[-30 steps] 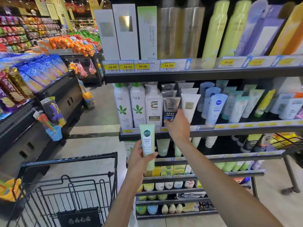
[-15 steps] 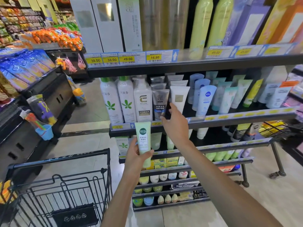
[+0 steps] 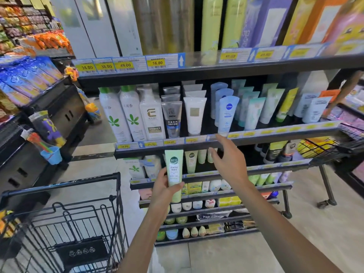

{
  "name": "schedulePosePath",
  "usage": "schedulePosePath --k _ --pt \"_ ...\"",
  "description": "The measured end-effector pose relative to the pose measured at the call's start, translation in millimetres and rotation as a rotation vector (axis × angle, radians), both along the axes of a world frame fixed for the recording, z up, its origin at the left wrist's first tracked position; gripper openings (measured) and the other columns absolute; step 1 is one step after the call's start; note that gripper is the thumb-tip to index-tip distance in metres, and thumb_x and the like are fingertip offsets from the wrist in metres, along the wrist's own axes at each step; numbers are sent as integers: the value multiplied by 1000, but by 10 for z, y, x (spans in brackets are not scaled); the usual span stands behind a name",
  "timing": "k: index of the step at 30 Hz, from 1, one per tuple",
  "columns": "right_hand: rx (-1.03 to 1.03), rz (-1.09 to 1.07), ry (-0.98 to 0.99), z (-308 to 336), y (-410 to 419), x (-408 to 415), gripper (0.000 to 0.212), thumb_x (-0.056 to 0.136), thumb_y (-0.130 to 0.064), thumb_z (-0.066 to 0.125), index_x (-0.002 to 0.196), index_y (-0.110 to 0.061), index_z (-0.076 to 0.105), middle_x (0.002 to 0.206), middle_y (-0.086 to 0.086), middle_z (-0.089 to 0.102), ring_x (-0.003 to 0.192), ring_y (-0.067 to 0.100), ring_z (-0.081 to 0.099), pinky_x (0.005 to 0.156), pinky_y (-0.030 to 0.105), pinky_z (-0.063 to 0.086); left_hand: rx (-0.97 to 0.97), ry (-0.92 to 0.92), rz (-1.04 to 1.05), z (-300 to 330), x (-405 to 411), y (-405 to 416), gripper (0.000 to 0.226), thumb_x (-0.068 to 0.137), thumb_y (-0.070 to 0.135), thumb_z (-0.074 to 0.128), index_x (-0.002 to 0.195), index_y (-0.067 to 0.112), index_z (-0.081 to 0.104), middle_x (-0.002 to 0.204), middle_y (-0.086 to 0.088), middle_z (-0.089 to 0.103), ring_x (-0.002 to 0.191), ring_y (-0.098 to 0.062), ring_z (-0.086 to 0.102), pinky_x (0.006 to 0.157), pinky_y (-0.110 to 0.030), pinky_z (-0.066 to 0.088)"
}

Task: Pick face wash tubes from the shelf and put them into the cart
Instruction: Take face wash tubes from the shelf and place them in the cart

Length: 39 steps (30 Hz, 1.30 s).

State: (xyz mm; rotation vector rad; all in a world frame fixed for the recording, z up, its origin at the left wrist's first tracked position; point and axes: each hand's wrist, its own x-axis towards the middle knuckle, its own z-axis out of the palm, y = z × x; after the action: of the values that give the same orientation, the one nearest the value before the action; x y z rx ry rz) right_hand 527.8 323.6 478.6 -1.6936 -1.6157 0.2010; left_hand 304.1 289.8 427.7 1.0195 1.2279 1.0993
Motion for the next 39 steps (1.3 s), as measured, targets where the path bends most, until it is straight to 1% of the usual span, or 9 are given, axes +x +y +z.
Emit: schedulePosePath --k 8,12,14,18,23,27,32,35,39 --pt "-122 65 -120 -369 -206 717 46 103 -42 59 144 -20 56 143 -2 60 124 20 63 96 37 56 -69 100 33 -143 740 -206 50 89 2 77 130 21 55 120 3 74 104 -6 72 83 -21 57" --pt "-232 137 -184 -663 -159 983 48 103 -43 56 146 -21 53 144 1 58 105 19 69 87 36 55 -86 174 77 -281 1054 -174 51 88 -1 76 128 22 54 125 -1 71 111 -10 69 95 -33 57" --pt "-263 155 -224 -844 -70 1089 49 103 -45 54 145 -20 54 142 2 59 109 21 68 87 35 54 -83 206 100 -394 1189 -115 50 89 3 77 128 25 54 123 1 71 110 -11 68 96 -36 57" --pt "-285 186 -306 -1225 178 1276 49 101 -44 59 141 -15 58 132 7 64 117 27 64 94 41 54 -37 334 128 -646 1385 64 45 87 16 80 125 24 58 118 5 70 108 -12 68 92 -38 59" --pt "-251 227 -467 -1634 558 1457 49 99 -38 64 139 -11 60 131 12 65 128 32 56 115 52 39 16 433 174 -910 1532 358 43 87 19 81 123 23 58 118 6 69 108 -13 66 87 -29 56" --pt "-236 237 -514 -1916 688 1545 47 100 -40 60 138 -12 62 130 13 67 126 33 58 118 54 34 98 476 217 -987 1624 568 44 88 19 80 127 18 59 122 3 69 109 -11 65 78 -14 51" --pt "-133 208 -538 -2082 708 1567 41 102 -37 58 135 -14 65 119 12 70 119 33 62 118 52 34 179 456 271 -944 1687 788 44 89 14 79 126 21 56 116 6 69 103 -7 65 75 -6 51" --pt "-114 210 -524 -2138 716 1563 40 102 -37 59 135 -14 64 117 10 70 120 32 60 120 52 31 229 470 321 -923 1720 938 43 87 14 80 123 18 57 113 6 71 102 -9 68 82 -20 58" --pt "-116 235 -529 -2170 716 1603 43 102 -36 57 139 -15 61 123 8 68 125 30 57 124 51 28 245 469 394 -895 1801 1120 41 86 15 82 118 18 57 109 5 73 100 -9 70 82 -25 60"
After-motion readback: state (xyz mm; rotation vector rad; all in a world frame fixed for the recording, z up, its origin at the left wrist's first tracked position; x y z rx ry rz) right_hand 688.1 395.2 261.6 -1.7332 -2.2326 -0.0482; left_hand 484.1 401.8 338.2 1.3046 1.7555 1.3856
